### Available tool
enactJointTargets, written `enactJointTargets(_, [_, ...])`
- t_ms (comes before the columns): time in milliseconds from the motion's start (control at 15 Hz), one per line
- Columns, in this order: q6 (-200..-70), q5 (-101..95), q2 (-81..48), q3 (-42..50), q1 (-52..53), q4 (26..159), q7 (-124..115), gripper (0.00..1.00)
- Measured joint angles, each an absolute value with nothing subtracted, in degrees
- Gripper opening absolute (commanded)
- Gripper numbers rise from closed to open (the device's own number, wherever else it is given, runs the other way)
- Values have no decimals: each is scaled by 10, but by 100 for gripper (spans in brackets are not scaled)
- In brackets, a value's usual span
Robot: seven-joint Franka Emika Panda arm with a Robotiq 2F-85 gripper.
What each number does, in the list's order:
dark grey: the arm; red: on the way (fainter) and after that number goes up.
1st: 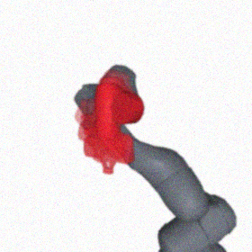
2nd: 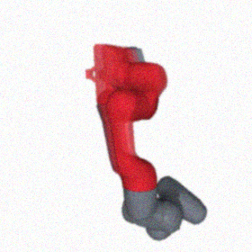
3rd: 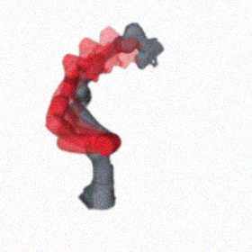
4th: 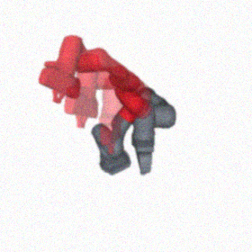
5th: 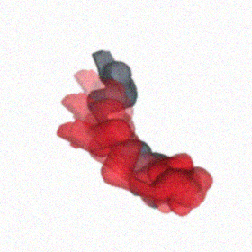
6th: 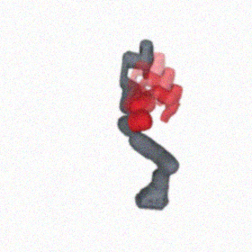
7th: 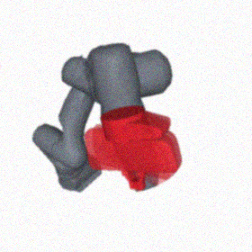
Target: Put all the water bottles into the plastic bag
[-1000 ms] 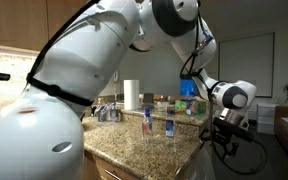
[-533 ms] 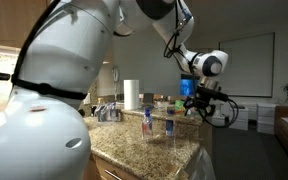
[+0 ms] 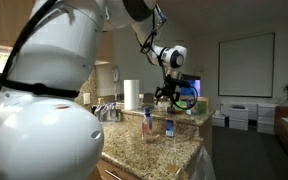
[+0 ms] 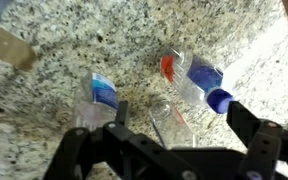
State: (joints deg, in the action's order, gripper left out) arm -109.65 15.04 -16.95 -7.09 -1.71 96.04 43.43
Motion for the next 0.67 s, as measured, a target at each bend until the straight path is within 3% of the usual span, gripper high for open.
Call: enactJointTargets(667, [-1119,88,-204,-104,64,962,434,100])
